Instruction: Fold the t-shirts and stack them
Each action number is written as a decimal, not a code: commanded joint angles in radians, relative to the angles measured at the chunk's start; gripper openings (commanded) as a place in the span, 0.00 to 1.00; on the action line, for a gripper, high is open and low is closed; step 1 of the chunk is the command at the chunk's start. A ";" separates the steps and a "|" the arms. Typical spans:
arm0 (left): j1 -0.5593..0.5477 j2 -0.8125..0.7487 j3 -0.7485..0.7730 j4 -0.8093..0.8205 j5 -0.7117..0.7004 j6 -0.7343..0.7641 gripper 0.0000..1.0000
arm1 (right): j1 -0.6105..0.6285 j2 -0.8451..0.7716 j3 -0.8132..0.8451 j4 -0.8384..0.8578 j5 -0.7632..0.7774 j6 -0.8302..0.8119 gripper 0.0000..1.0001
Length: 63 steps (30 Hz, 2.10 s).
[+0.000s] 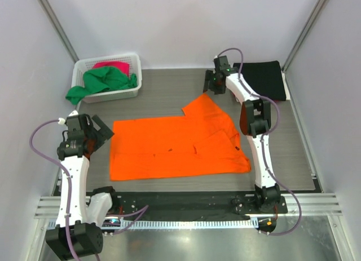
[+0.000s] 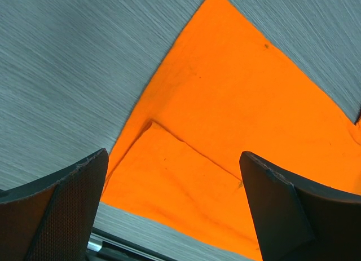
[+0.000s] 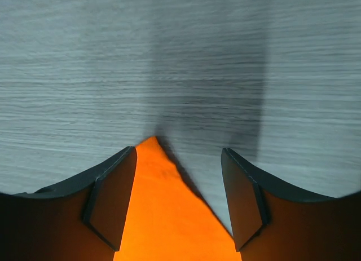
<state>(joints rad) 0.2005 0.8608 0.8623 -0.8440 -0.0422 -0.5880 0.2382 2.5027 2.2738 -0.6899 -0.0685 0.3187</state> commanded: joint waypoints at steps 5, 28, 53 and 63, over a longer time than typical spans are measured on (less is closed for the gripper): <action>-0.001 -0.005 0.001 0.045 0.002 0.030 1.00 | 0.047 0.038 0.052 0.000 0.027 -0.017 0.63; -0.001 0.482 0.142 0.196 -0.016 0.005 0.84 | 0.102 -0.203 -0.163 0.047 0.064 -0.021 0.01; -0.075 1.037 0.365 0.459 -0.053 -0.076 0.46 | 0.124 -0.703 -0.660 0.127 0.003 0.022 0.01; -0.084 1.040 0.349 0.470 -0.041 -0.090 0.13 | 0.124 -0.700 -0.680 0.130 0.018 0.016 0.01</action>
<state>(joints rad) 0.1230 1.8885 1.2182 -0.4004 -0.0860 -0.6693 0.3592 1.8622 1.5948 -0.5903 -0.0517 0.3386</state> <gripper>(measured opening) 0.169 0.023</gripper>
